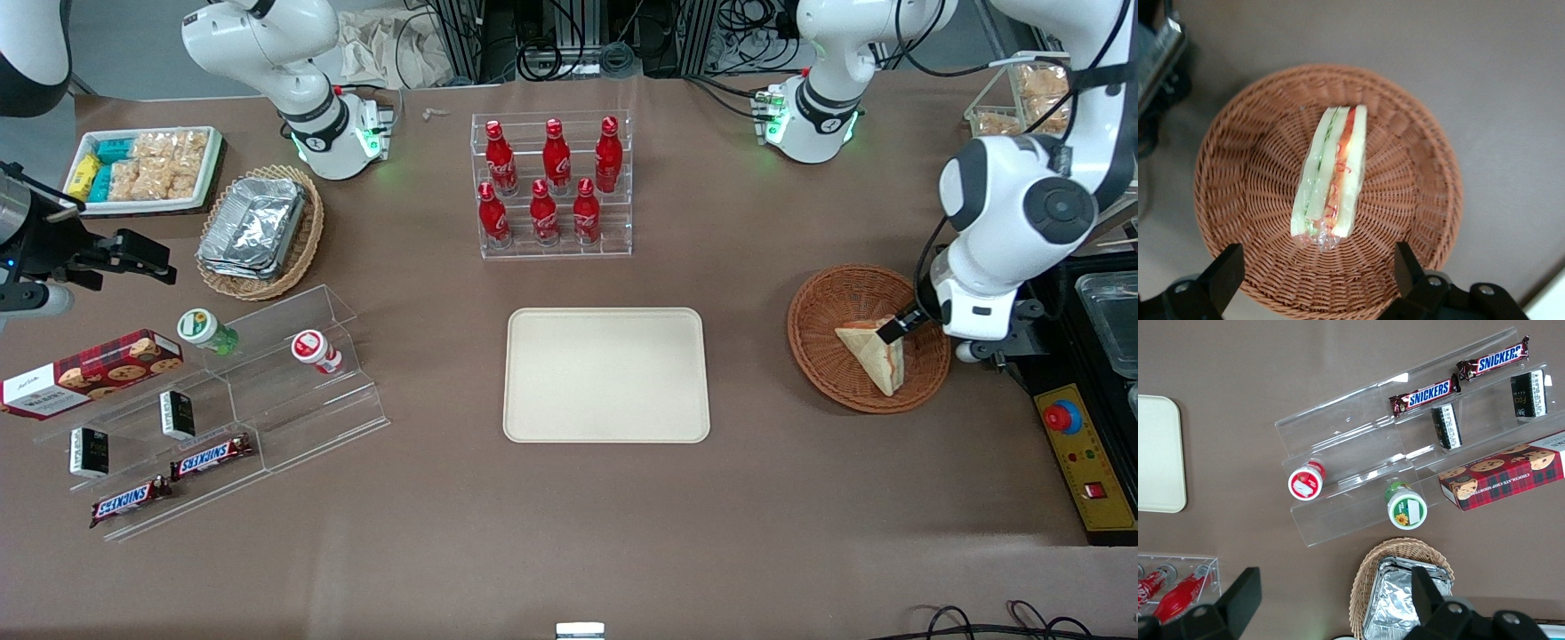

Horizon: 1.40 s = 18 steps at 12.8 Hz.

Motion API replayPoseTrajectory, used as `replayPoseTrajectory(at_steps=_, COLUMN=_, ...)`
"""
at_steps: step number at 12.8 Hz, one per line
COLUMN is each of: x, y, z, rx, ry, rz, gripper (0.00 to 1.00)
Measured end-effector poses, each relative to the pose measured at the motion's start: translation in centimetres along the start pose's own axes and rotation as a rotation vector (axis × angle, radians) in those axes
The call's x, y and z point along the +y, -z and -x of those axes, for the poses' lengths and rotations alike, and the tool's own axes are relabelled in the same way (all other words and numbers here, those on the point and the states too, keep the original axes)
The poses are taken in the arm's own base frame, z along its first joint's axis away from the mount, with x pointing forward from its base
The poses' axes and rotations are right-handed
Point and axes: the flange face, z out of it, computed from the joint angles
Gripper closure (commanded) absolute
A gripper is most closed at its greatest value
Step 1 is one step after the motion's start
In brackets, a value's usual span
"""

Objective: Place sandwich from basket to tray
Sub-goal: 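Close the left gripper on the wrapped sandwich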

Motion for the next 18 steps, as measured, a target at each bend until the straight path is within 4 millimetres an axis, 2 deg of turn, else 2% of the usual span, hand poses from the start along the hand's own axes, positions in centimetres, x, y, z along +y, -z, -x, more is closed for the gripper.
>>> replayPoseTrajectory(at_steps=2, x=-0.1, y=-2.8, z=0.2, rx=0.004, ry=0.029, rz=0.011, gripper=0.00)
replayPoseTrajectory(at_steps=5, x=-1.8, y=-7.3, z=0.1, rx=0.015, ry=0.061, rz=0.030, gripper=0.00)
replayPoseTrajectory(at_steps=6, x=-2.0, y=-8.3, z=0.2, rx=0.014, ry=0.064, rz=0.030, gripper=0.22)
replayPoseTrajectory(at_steps=7, x=-2.1, y=-8.9, z=0.3, rx=0.011, ry=0.064, rz=0.029, gripper=0.86)
replayPoseTrajectory(at_steps=8, x=-2.0, y=-9.1, z=0.3, rx=0.010, ry=0.062, rz=0.029, gripper=1.00)
replayPoseTrajectory(at_steps=12, x=-1.8, y=-8.5, z=0.2, rx=0.023, ry=0.059, rz=0.039, gripper=1.00)
replayPoseTrajectory(at_steps=14, x=-1.4, y=-7.2, z=0.4, rx=0.028, ry=0.049, rz=0.040, gripper=1.00)
replayPoseTrajectory(at_steps=16, x=-1.3, y=-3.5, z=0.4, rx=0.011, ry=0.042, rz=0.012, gripper=1.00)
replayPoseTrajectory(at_steps=18, x=-1.3, y=3.5, z=-0.4, rx=-0.011, ry=0.026, rz=-0.026, gripper=1.00)
